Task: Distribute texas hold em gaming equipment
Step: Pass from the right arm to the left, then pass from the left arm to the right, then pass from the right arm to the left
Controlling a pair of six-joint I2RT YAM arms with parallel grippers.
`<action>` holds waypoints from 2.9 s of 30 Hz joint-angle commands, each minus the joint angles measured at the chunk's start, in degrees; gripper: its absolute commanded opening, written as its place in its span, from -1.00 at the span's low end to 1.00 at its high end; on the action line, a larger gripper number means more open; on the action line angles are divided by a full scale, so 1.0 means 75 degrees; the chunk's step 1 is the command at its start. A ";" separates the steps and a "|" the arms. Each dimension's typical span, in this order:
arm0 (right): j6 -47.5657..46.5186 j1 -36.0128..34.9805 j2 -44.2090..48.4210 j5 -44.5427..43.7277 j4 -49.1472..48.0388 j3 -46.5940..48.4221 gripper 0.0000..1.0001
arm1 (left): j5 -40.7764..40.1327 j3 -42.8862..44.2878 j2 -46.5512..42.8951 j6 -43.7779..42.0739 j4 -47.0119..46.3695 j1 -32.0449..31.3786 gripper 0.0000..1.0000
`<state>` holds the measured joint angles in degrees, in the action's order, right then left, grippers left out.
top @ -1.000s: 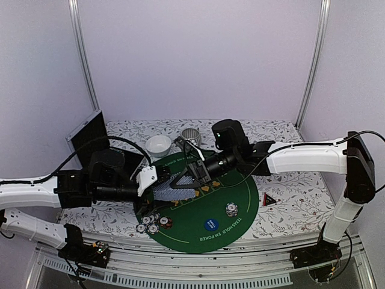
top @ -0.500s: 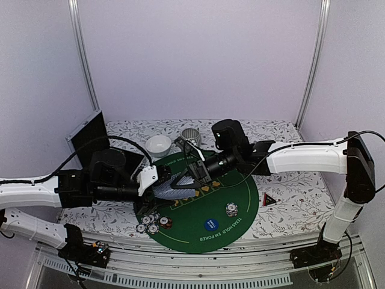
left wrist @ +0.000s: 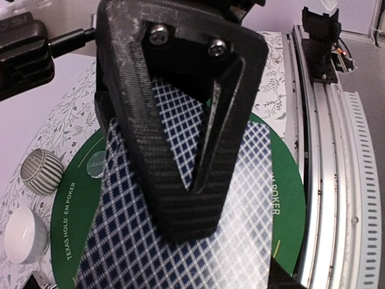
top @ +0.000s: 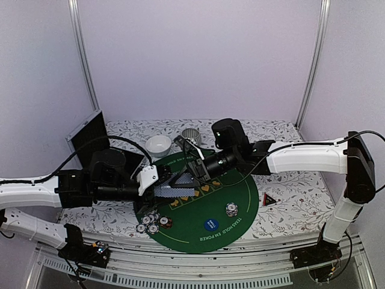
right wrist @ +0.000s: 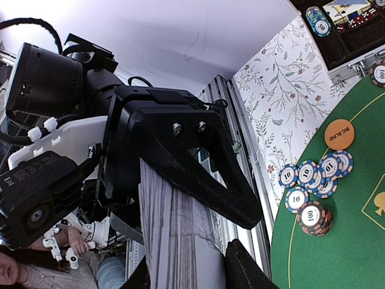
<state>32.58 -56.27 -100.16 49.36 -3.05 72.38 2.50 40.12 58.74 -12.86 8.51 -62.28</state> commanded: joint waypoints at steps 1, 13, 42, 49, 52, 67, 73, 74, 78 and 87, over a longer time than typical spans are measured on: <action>0.0079 -0.0091 0.0160 -0.0019 -0.0266 0.0183 -0.27 | -0.0133 0.0101 -0.0093 -0.0030 -0.0255 0.0063 0.09; 0.0118 -0.0075 0.0172 -0.0060 -0.0261 0.0158 -0.03 | 0.0058 -0.0078 -0.0291 0.0429 -0.0421 0.0089 0.09; -0.0294 0.0084 0.0550 -0.0026 -0.0286 -0.0069 -0.96 | 0.2193 0.0127 -0.1293 0.5077 0.0572 0.1910 0.45; -0.0341 0.0075 0.0580 0.0004 -0.0285 -0.0077 -0.96 | 0.3548 -0.0579 -0.1230 0.6238 -0.0826 0.2098 0.24; -0.0365 0.0085 0.0570 0.0020 -0.0285 -0.0074 -0.96 | 0.3974 -0.0866 -0.1133 0.6375 -0.1266 0.2101 0.22; -0.0355 0.0056 0.0604 0.0140 -0.0310 -0.0110 -0.96 | 0.3733 -0.1318 -0.1419 0.6382 -0.2291 0.2101 -0.57; -0.0355 0.0057 0.0516 0.0105 -0.0332 -0.0097 -0.96 | 0.4036 -0.1594 -0.1254 0.6812 -0.3006 0.2097 -1.00; -0.0359 0.0059 0.0492 0.0084 -0.0326 -0.0099 -0.93 | 0.4055 -0.1659 -0.1212 0.6947 -0.3156 0.2095 -1.00; -0.0332 0.0157 0.0480 -0.0119 -0.0303 -0.0165 -0.72 | 0.3480 -0.1820 -0.1070 0.7575 -0.3361 0.2116 -1.00; 0.0316 0.0691 -0.0292 0.0306 -0.0344 0.0518 -0.71 | 0.3163 -0.1277 -0.0581 0.8353 -0.3198 0.2710 -1.00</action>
<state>33.65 -52.97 -98.72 50.30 -4.36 71.72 27.97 28.99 53.06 45.36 -13.80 -46.35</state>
